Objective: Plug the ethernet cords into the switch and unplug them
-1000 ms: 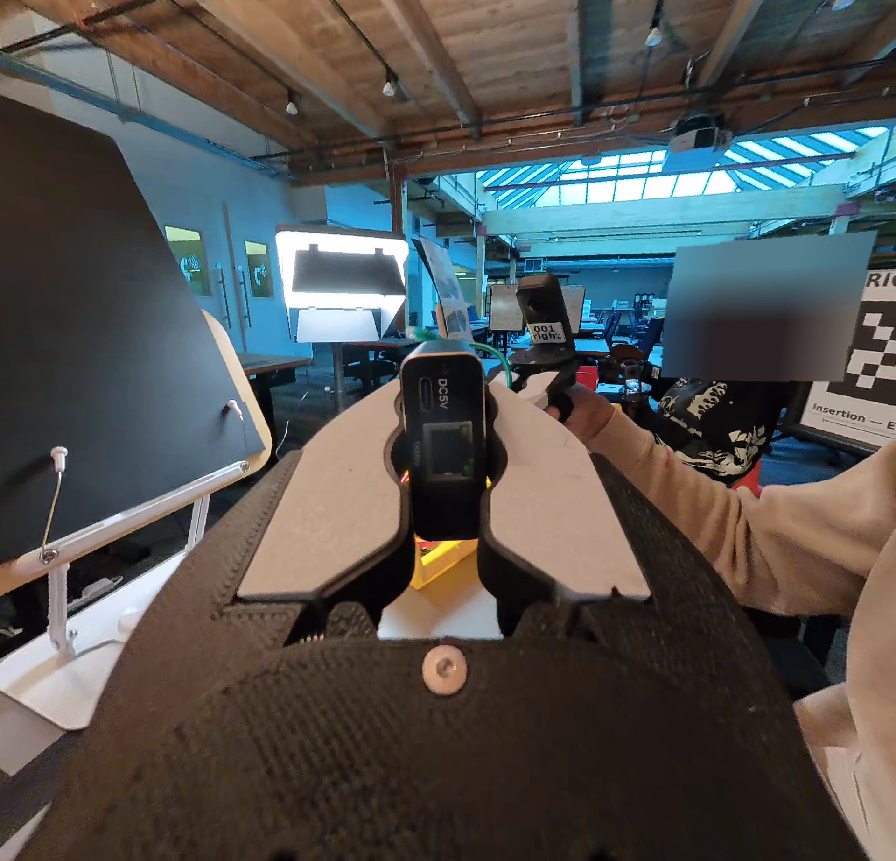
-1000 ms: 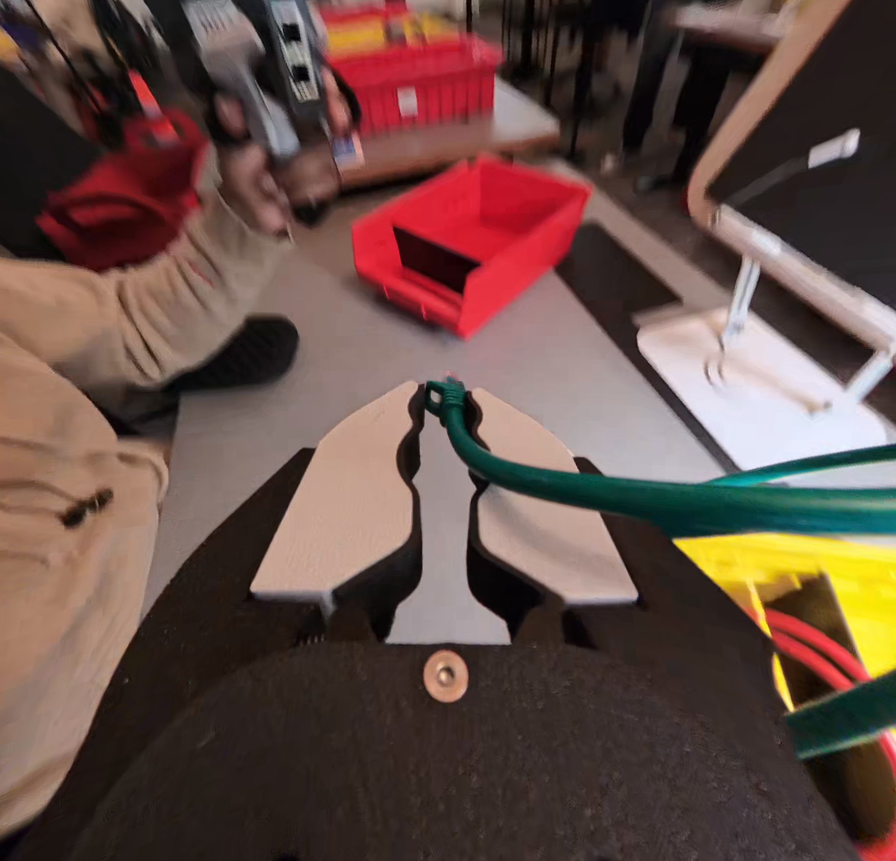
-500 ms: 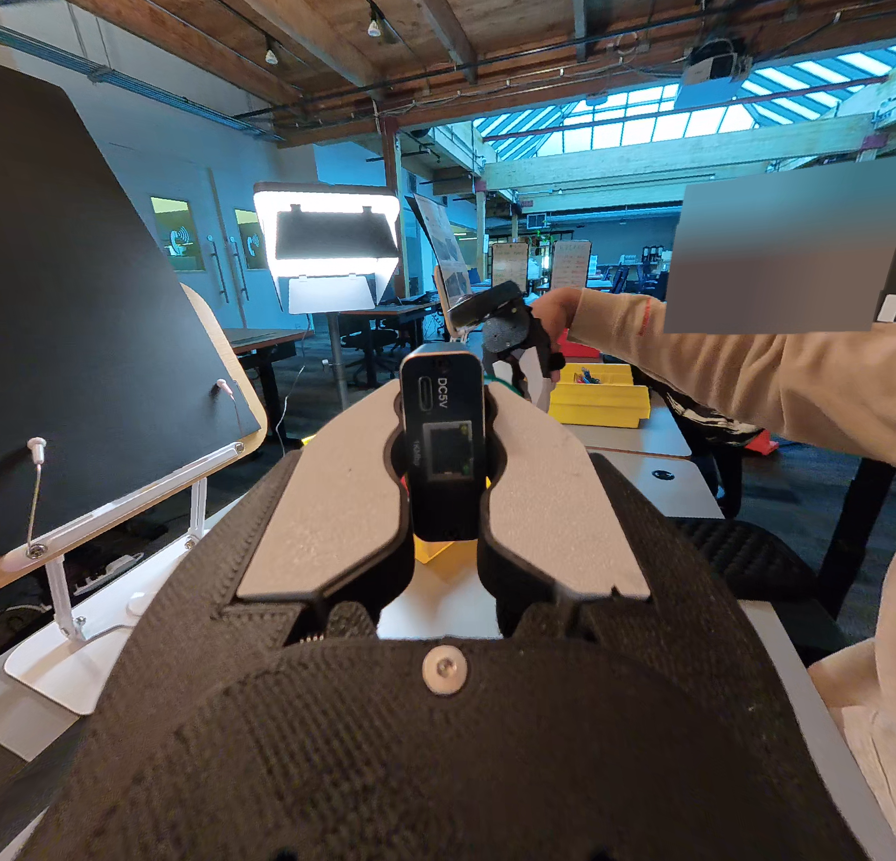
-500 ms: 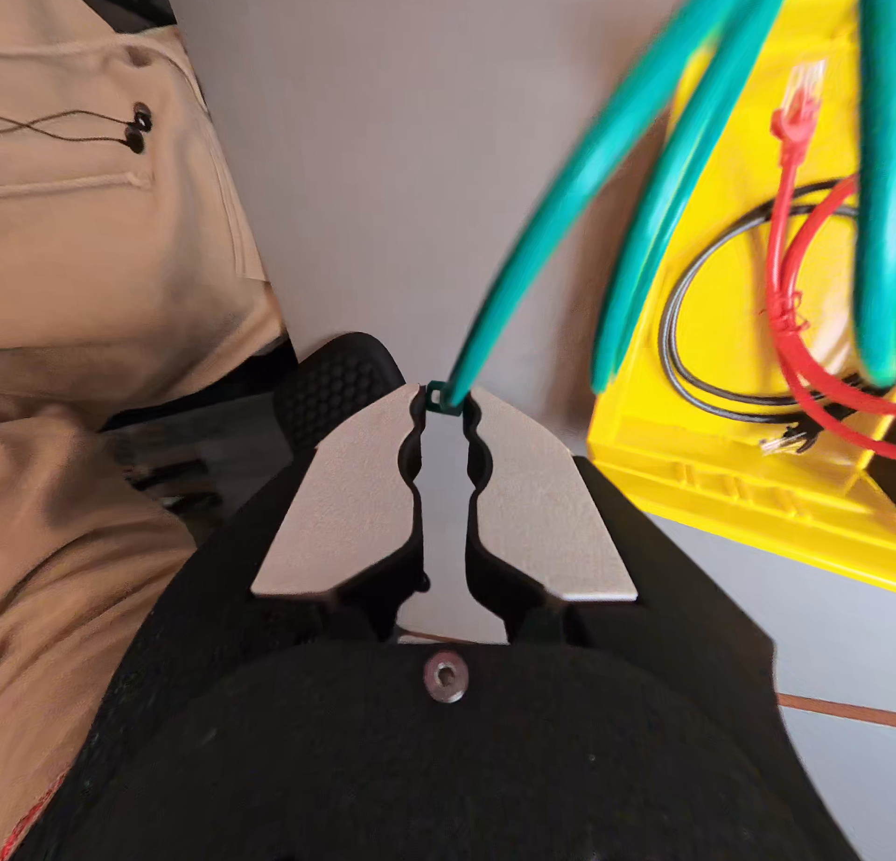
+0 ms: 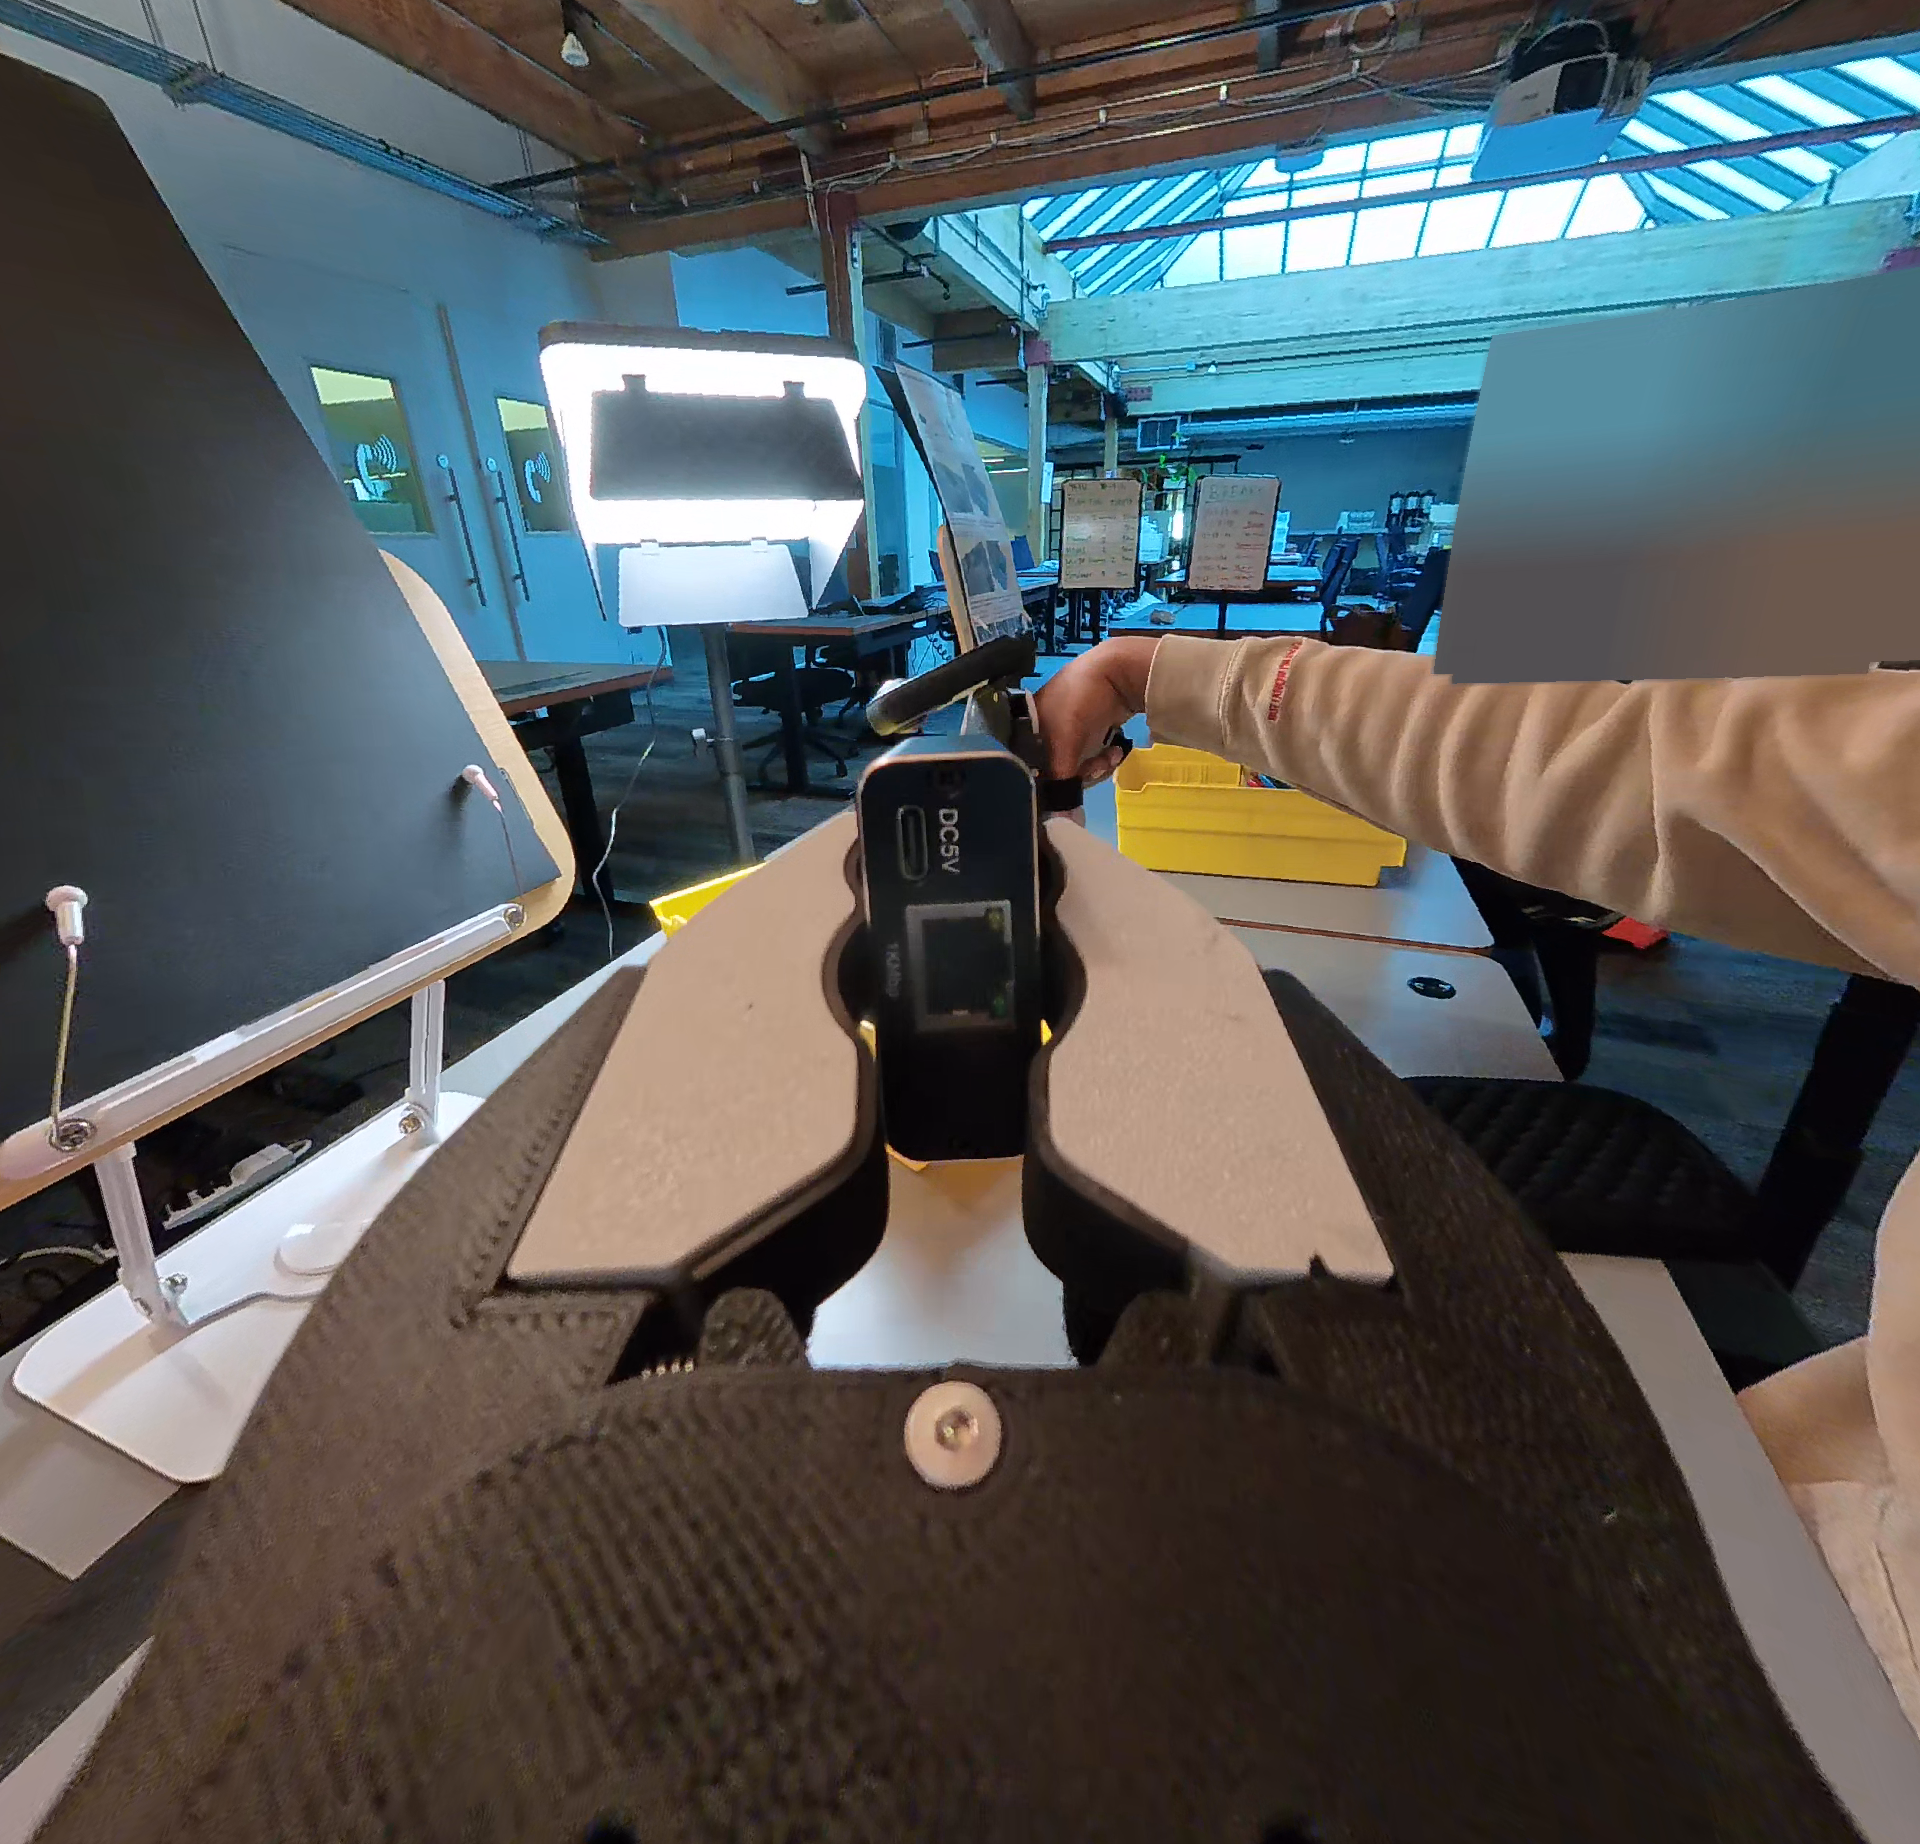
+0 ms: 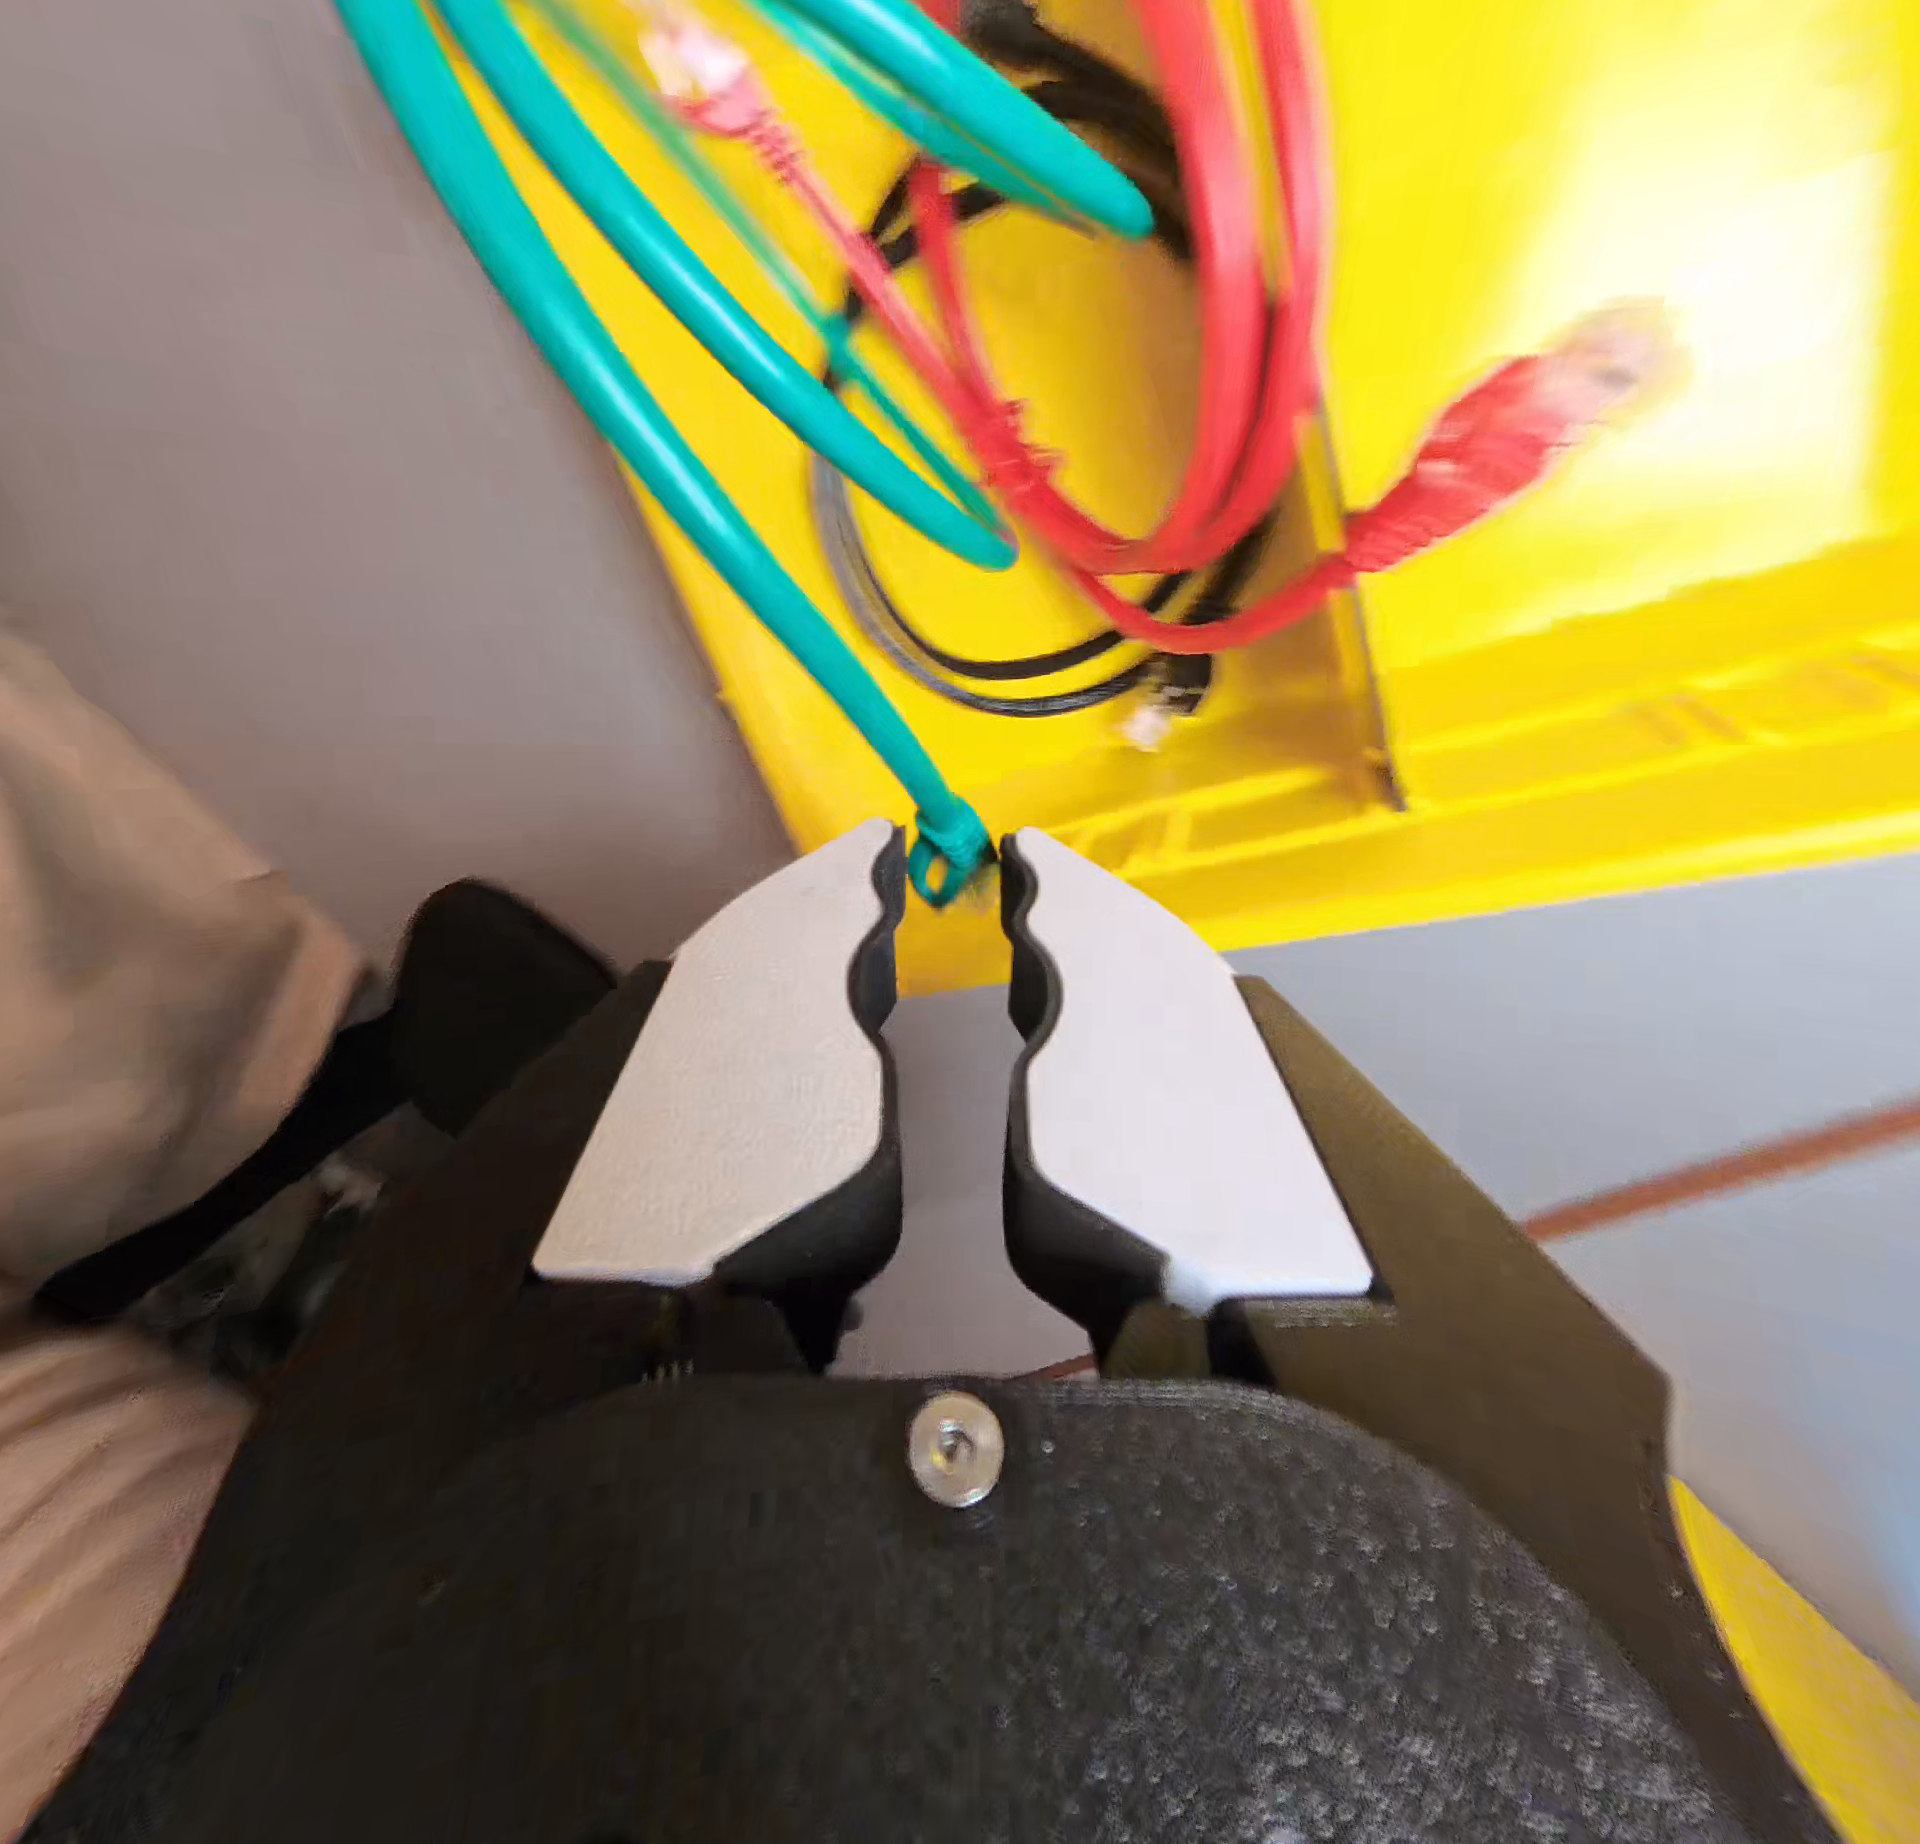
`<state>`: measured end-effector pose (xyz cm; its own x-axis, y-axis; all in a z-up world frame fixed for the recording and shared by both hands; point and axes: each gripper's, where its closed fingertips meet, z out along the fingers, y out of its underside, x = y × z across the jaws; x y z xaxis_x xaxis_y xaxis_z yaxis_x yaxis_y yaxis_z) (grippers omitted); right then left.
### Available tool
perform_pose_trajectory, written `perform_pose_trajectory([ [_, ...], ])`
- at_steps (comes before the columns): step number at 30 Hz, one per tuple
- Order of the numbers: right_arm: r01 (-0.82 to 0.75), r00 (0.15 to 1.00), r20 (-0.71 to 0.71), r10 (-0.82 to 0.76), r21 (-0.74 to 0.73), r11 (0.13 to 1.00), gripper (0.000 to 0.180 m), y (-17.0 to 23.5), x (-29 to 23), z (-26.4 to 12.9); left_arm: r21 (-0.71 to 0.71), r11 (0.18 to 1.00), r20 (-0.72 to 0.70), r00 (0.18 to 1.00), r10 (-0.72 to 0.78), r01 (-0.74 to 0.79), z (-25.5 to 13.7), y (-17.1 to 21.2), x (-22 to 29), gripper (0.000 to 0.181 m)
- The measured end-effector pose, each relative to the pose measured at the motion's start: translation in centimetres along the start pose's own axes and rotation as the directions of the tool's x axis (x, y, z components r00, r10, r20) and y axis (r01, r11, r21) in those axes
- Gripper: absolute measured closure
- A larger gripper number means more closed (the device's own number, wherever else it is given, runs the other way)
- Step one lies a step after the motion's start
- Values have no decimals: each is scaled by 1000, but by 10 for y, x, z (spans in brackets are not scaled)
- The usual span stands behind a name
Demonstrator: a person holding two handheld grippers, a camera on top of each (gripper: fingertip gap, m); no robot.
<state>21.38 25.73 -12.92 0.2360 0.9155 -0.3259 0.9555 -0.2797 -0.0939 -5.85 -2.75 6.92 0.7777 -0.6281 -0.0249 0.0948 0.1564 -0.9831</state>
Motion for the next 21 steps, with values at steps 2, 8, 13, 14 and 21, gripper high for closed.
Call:
perform_pose_trajectory([
  [2, 36, 993, -113, -27, 83, 996, 148, -11, 13, -10, -4, 1000, -1, 1000, -4, 4, 1, 2, -1, 154],
  [8, 383, 858, -428, -283, 166, 909, 114, -54, 4, -28, -18, 1000, -4, 1000, -9, 9, 6, 8, 0, 154],
  [13, 624, 594, -576, -561, -111, 774, 108, -71, -21, 4, -26, 1000, 1, 1000, 8, -8, 6, 9, 1, 154],
  [14, 654, 521, -604, -603, -171, 737, 111, -75, -25, 9, -24, 1000, 3, 1000, 9, -9, 5, 8, 1, 154],
  [21, 696, 404, -647, -647, -241, 676, 175, -94, -43, 0, -21, 1000, 7, 1000, 2, -1, 4, 8, -2, 154],
])
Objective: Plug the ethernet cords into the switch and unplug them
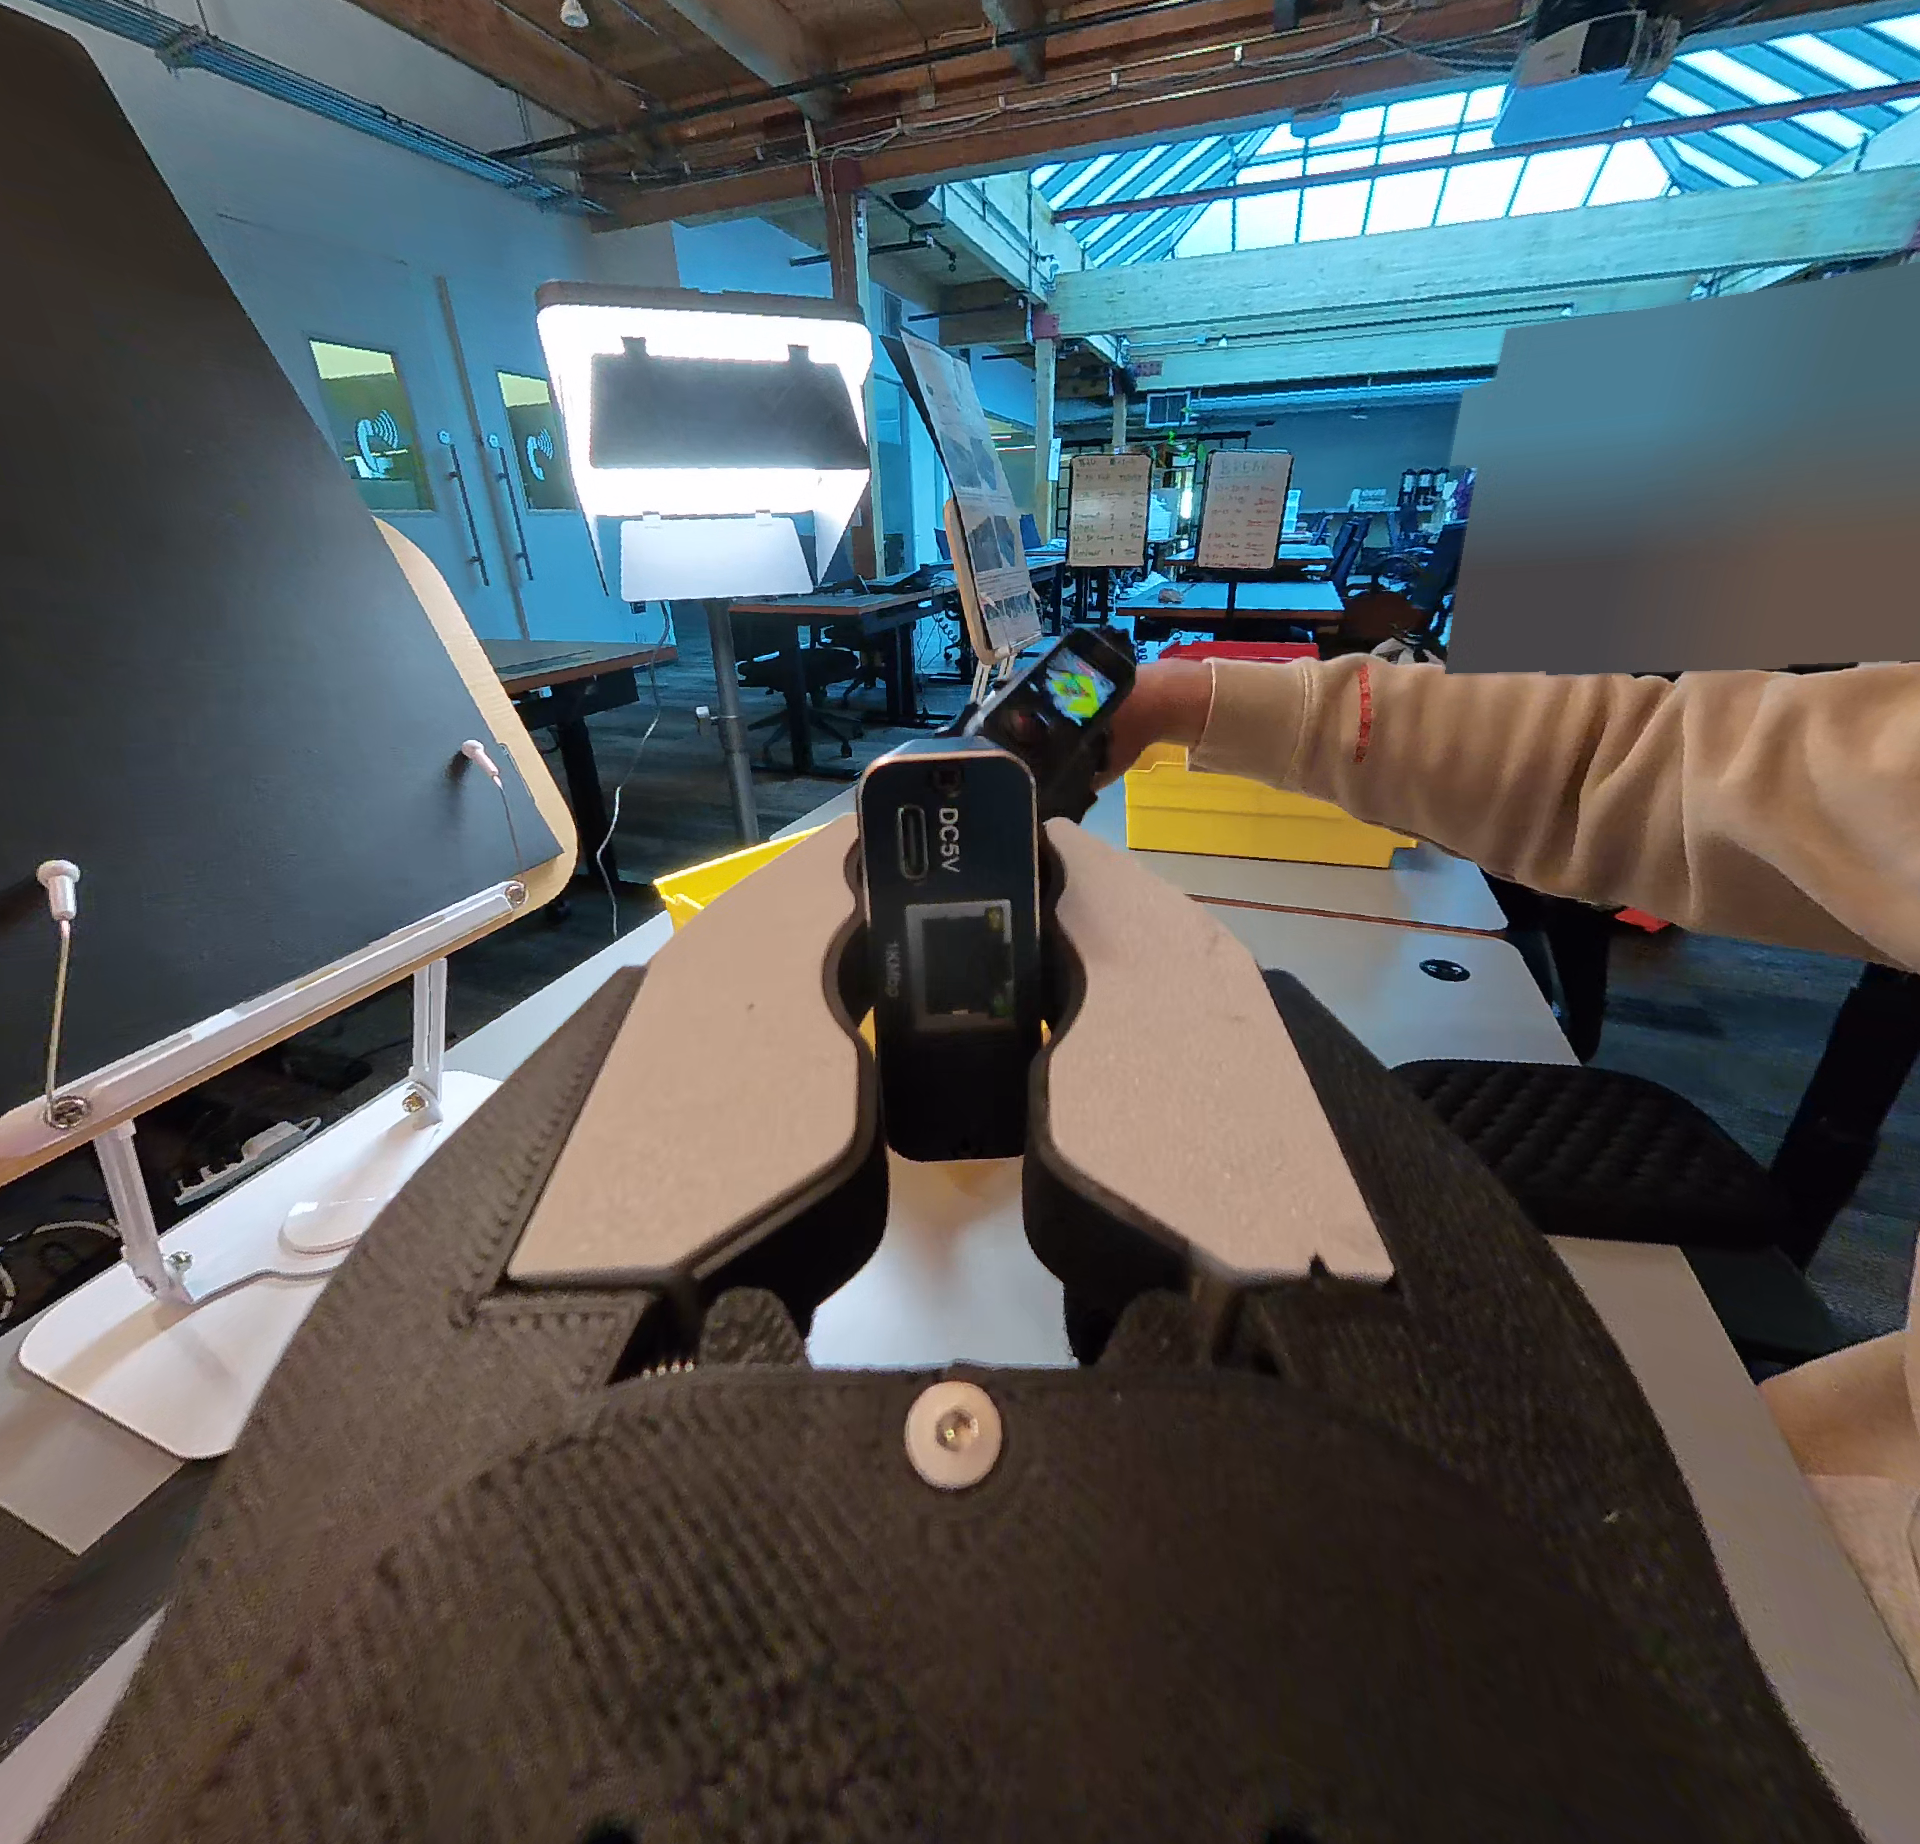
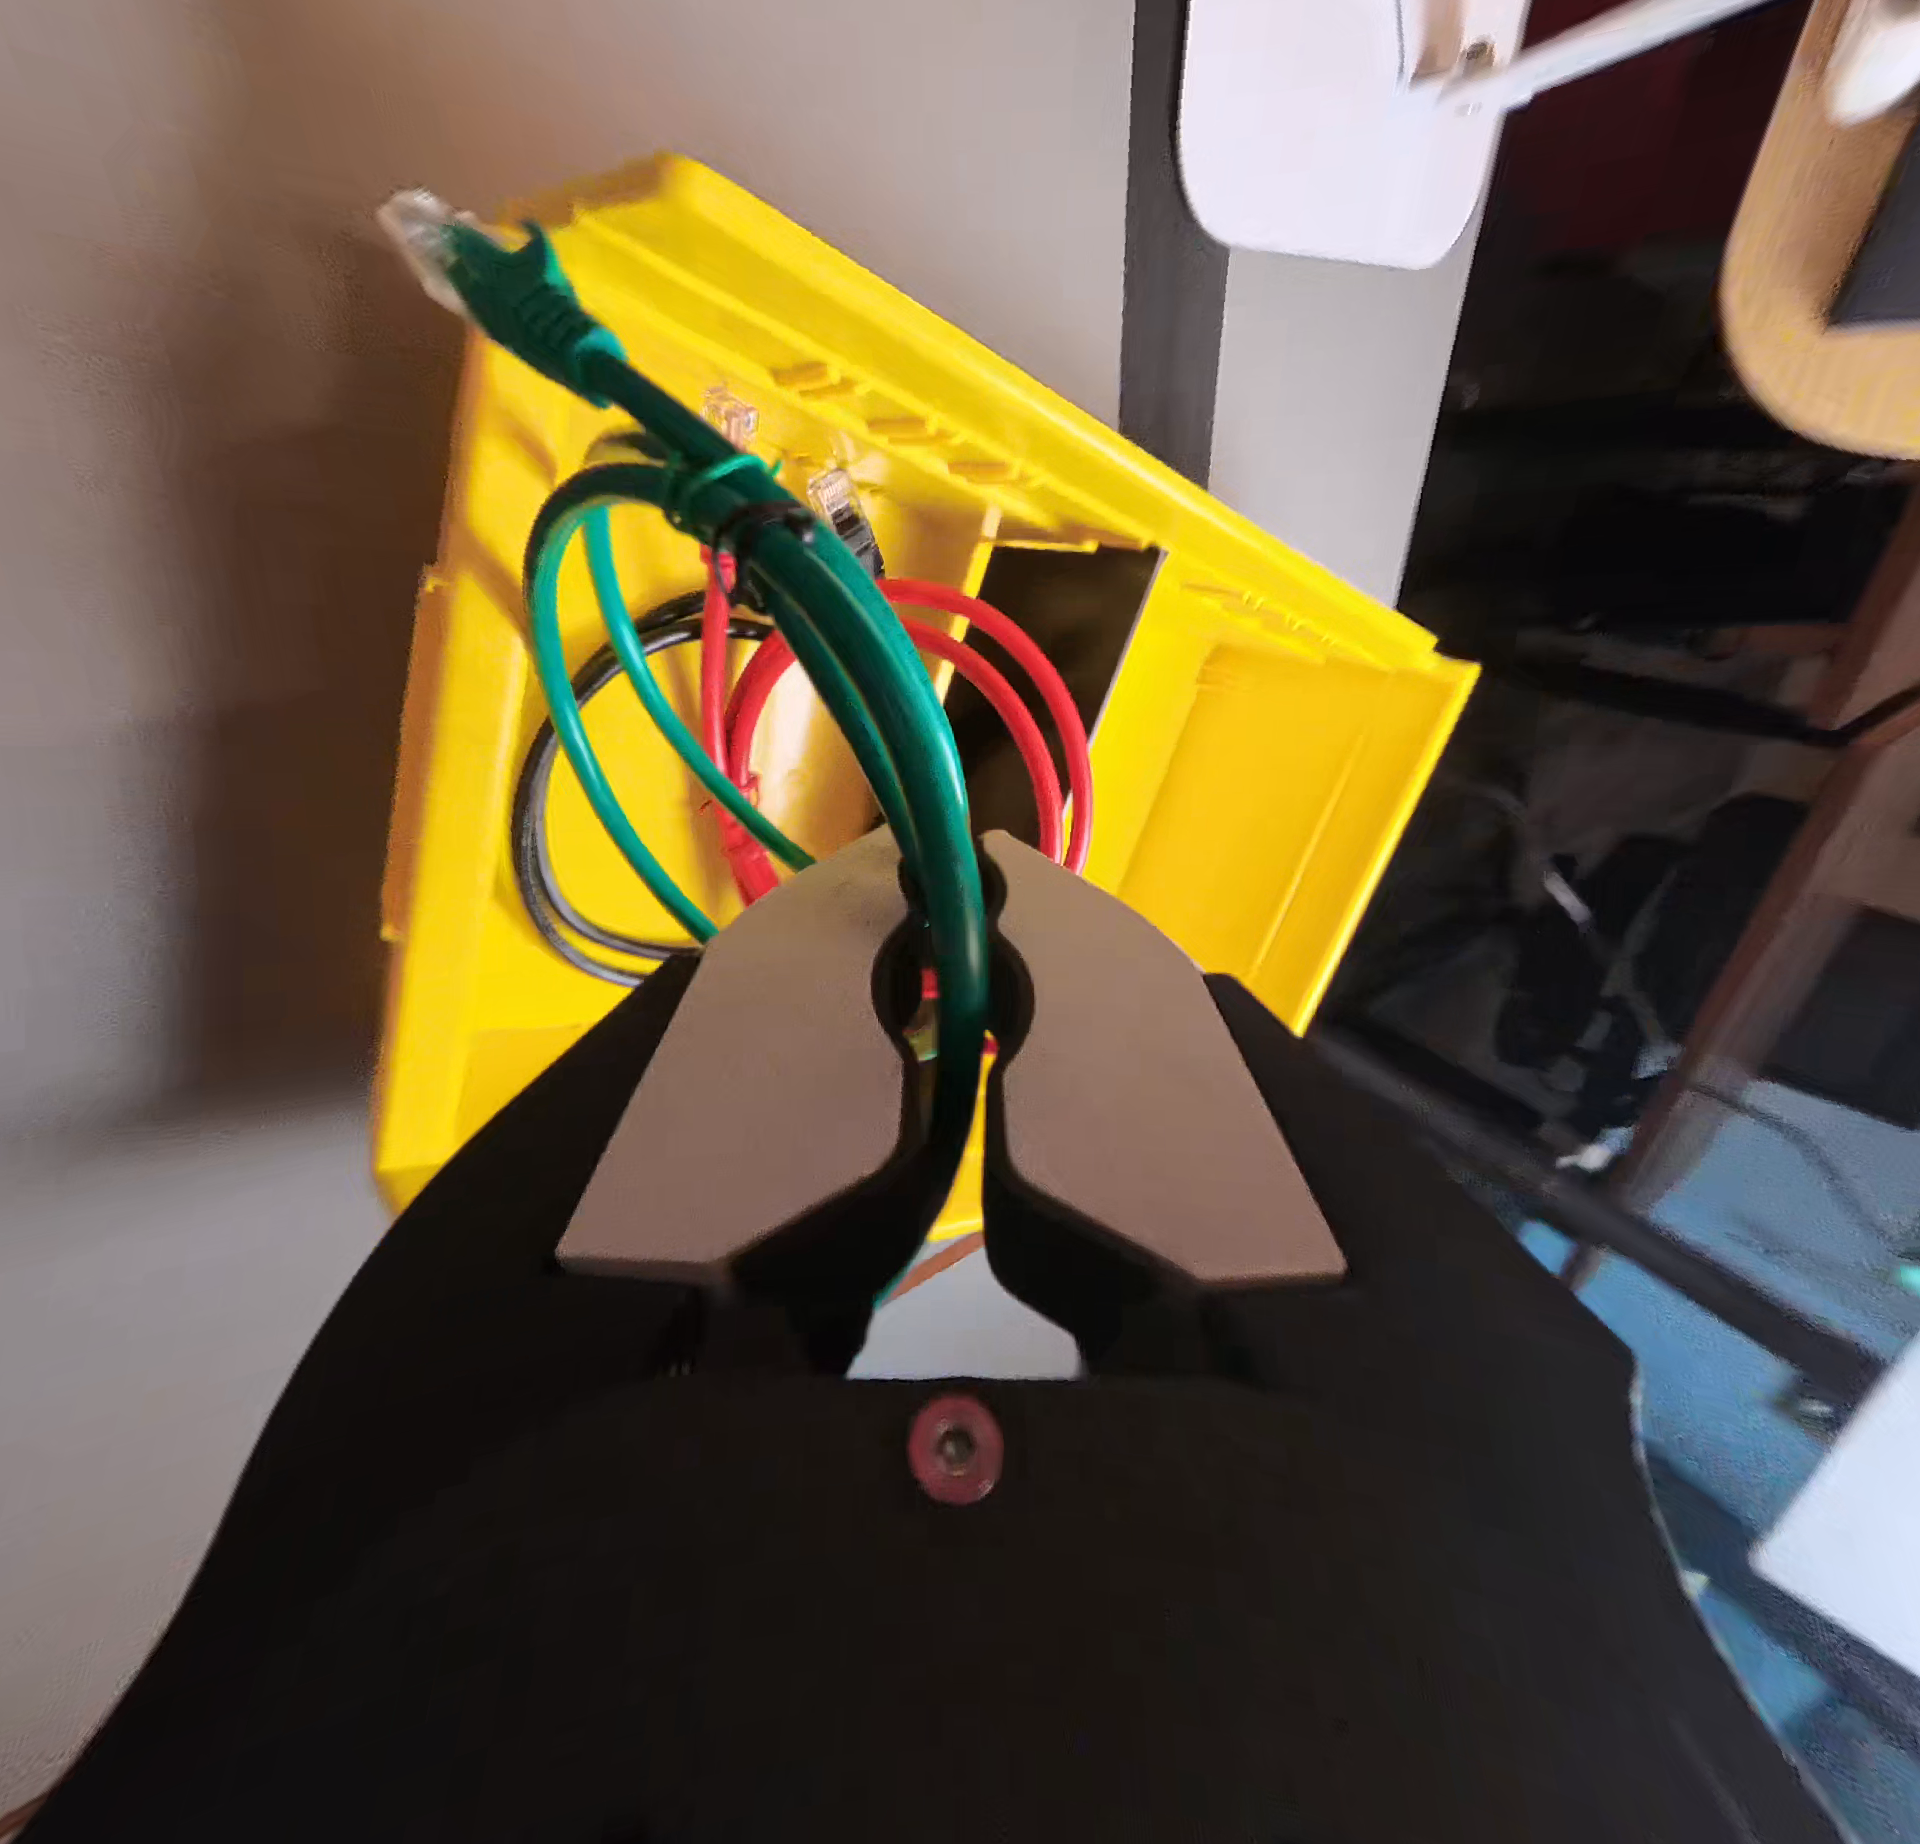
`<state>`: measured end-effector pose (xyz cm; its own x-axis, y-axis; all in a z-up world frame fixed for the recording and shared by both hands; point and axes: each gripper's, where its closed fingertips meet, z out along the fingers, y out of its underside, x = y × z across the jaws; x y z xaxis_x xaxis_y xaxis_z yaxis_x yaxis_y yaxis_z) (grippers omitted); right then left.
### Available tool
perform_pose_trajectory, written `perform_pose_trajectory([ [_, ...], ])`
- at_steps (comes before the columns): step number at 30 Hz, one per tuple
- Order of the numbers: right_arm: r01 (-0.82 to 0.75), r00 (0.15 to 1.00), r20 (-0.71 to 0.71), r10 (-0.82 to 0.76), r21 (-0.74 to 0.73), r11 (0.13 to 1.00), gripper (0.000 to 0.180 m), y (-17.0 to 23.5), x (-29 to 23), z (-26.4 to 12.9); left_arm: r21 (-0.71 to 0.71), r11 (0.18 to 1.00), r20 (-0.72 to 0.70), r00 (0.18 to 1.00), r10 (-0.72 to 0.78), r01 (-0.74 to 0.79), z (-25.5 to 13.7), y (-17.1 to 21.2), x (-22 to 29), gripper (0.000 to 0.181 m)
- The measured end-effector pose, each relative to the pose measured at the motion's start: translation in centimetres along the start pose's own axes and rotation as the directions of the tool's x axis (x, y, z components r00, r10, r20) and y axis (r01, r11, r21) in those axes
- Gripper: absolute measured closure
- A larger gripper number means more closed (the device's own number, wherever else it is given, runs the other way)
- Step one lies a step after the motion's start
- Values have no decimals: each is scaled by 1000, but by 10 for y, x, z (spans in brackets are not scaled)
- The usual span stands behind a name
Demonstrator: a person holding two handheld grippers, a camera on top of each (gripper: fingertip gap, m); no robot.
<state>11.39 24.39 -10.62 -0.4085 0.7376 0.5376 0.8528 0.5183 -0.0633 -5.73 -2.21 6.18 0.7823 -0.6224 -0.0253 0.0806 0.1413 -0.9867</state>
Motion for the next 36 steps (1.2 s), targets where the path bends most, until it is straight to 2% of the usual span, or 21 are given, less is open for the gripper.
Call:
perform_pose_trajectory([
  [3, -169, 977, 123, 175, -54, 984, 176, 14, 8, -15, 4, 1000, -3, 1000, -4, 4, -1, -1, 0, 154],
  [6, -332, 898, 225, 377, -214, 919, 175, 40, 11, -15, 3, 1000, -6, 1000, -13, 13, 1, 1, -1, 154],
  [9, -416, 833, 236, 501, -331, 847, 175, 62, 9, 14, -1, 1000, -13, 1000, -18, 18, 2, 3, 0, 154],
  [11, -464, 795, 235, 559, -358, 810, 172, 68, 3, 37, -1, 1000, -12, 1000, -10, 10, 2, 2, 1, 154],
  [13, -496, 785, 216, 580, -342, 798, 157, 70, 4, 51, 5, 1000, -14, 1000, -12, 12, 1, 1, 1, 154],
  [15, -508, 789, 231, 569, -274, 816, 136, 62, 11, 44, 8, 1000, -15, 1000, -19, 19, 0, 1, 0, 154],
  [18, -533, 828, 168, 535, -63, 844, 120, 34, 42, 4, 8, 999, -13, 999, -37, 37, 1, 4, -4, 154],
  [20, -478, 878, 74, 473, 190, 858, 117, -7, 64, -37, 13, 998, -21, 998, -66, 66, 2, 6, -5, 154],
  [22, -349, 916, -21, 401, 454, 820, 116, -61, 68, -85, 15, 994, -27, 994, -107, 108, 5, 9, -6, 154],
  [25, -73, 946, -184, 265, 677, 732, 116, -137, 35, -139, 18, 980, -39, 980, -196, 197, 11, 14, -6, 155],
  [29, 185, 930, -345, 129, 740, 647, 113, -213, -24, -163, -9, 929, -72, 927, -369, 369, 26, 27, 2, 154],
  [32, 239, 914, -398, 83, 690, 683, 105, -244, -44, -154, -53, 895, -15, 896, -444, 442, 39, 44, 5, 154],
  [36, 246, 905, -422, 49, 616, 748, 109, -260, -50, -138, -84, 883, 68, 886, -458, 463, 49, 63, 5, 154],
])
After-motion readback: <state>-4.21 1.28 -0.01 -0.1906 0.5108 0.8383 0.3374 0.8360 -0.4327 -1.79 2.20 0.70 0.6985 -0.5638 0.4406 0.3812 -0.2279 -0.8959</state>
